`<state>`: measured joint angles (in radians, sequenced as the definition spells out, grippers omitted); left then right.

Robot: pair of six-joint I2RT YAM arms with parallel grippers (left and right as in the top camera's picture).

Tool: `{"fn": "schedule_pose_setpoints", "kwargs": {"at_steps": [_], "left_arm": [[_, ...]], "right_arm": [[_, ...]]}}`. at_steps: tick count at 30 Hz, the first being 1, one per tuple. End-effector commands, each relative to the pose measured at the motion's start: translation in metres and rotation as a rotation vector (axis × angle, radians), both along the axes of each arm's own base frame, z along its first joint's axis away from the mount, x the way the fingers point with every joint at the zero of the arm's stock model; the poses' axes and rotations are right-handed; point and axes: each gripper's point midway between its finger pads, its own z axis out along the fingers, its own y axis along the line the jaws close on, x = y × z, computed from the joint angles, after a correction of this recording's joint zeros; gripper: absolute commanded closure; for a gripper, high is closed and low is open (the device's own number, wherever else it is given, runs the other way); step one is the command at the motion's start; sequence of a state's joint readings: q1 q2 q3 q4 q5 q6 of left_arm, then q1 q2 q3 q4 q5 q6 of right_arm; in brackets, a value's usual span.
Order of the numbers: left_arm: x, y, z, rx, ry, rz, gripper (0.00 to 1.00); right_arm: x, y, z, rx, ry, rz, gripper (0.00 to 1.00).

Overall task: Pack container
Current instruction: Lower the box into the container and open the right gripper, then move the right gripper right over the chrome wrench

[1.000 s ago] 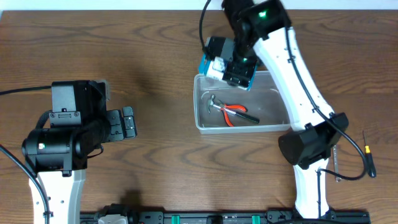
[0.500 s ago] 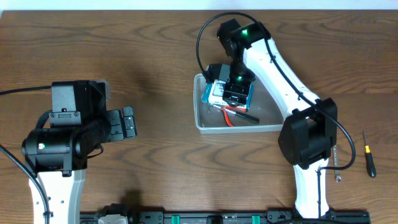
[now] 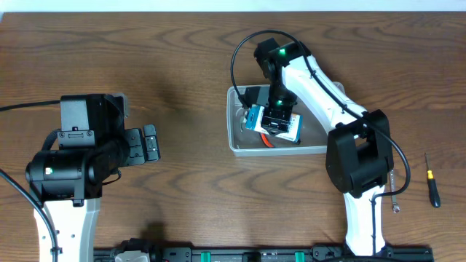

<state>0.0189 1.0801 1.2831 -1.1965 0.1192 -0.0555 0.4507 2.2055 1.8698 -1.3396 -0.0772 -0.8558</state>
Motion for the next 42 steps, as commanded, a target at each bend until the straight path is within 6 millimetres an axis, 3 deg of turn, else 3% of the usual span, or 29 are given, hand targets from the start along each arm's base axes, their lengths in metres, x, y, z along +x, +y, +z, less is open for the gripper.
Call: {"fn": "schedule_pose_setpoints", "kwargs": {"at_steps": [1, 6, 7, 9, 11, 17, 21, 25, 30, 35, 39, 42], "left_arm": [[0.001, 0.004, 0.005, 0.010, -0.016, 0.020, 0.02], [0.001, 0.004, 0.005, 0.010, -0.016, 0.020, 0.02], [0.001, 0.004, 0.005, 0.010, -0.016, 0.020, 0.02], [0.001, 0.004, 0.005, 0.010, -0.016, 0.020, 0.02], [0.001, 0.004, 0.005, 0.010, -0.016, 0.020, 0.02], [0.001, 0.004, 0.005, 0.010, -0.016, 0.020, 0.02], [0.001, 0.004, 0.005, 0.010, -0.016, 0.020, 0.02], [0.001, 0.004, 0.005, 0.010, -0.016, 0.020, 0.02], [0.001, 0.004, 0.005, 0.010, -0.016, 0.020, 0.02], [0.001, 0.004, 0.005, 0.010, -0.016, 0.020, 0.02], [0.001, 0.004, 0.005, 0.010, -0.016, 0.020, 0.02], [0.001, 0.004, 0.005, 0.010, -0.016, 0.020, 0.02]], "right_arm": [[0.007, -0.001, 0.008, -0.010, -0.044, -0.022, 0.15], [0.022, 0.004, 0.030, 0.012, -0.105, -0.130, 0.15], [0.025, 0.005, 0.039, 0.020, -0.120, -0.152, 0.14], [0.034, 0.006, 0.063, 0.040, -0.168, -0.221, 0.01], [0.042, -0.001, 0.089, 0.044, -0.219, -0.305, 0.01], [0.041, -0.044, 0.164, 0.088, -0.314, -0.525, 0.01], [0.028, -0.081, 0.199, 0.107, -0.357, -0.650, 0.01], [0.001, -0.123, 0.218, 0.074, -0.332, -0.758, 0.01], [-0.015, -0.162, 0.240, 0.124, -0.362, -0.993, 0.01], [-0.047, -0.200, 0.237, 0.087, -0.351, -1.079, 0.01], [-0.079, -0.228, 0.205, 0.016, -0.250, -1.116, 0.01], [-0.086, -0.240, 0.173, 0.014, -0.174, -1.109, 0.01]]}}
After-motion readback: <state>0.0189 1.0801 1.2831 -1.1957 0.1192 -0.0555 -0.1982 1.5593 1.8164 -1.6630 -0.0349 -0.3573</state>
